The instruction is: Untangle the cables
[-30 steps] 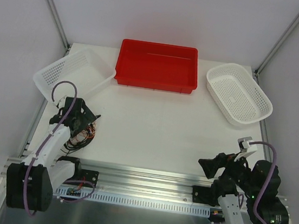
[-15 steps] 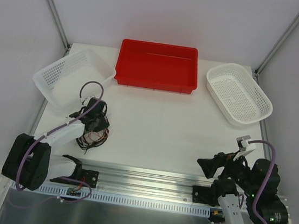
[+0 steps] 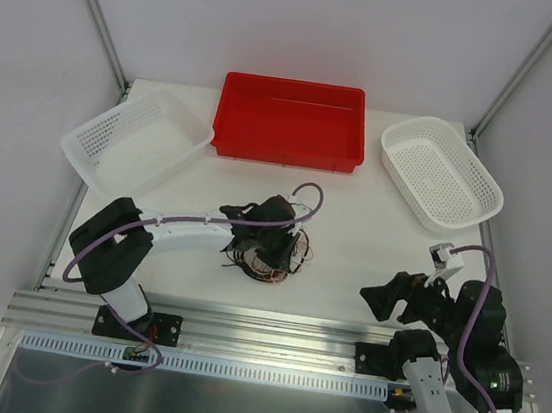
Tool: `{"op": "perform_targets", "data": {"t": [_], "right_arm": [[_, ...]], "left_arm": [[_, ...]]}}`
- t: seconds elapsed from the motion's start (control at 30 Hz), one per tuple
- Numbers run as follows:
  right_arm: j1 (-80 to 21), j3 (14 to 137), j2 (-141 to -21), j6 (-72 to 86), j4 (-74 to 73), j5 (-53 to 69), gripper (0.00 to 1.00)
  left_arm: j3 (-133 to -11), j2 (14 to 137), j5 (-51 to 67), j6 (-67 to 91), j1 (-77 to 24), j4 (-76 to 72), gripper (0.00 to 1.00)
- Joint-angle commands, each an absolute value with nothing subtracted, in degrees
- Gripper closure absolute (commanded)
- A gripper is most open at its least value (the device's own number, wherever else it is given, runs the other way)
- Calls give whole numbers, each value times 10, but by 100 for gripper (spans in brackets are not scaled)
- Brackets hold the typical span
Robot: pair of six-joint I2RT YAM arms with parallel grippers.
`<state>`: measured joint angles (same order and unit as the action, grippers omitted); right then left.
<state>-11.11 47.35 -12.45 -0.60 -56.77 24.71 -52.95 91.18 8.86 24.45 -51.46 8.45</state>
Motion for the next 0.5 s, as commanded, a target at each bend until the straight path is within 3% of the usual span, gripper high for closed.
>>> {"op": "perform_targets", "data": {"t": [0.0,0.1,0.3,0.37,0.47], "right_arm": [[-112,452,-143,19,-526,277,3],[-112,416,-156,28,-505,295,3],[-113,354,-182,60,-447,314,2],[-123,341,-195,76,-425,311,1],[-151,313,-210,88,-375,288,3]], "left_arm": [[-548,932,148,161,-537,112,95],[-530,931,147,149,-548,127,86],[-493,861,130,176,-548,132,55],[-489,832,123,198,-549,131,38],[-483,800,100,226,-549,130,28]]}}
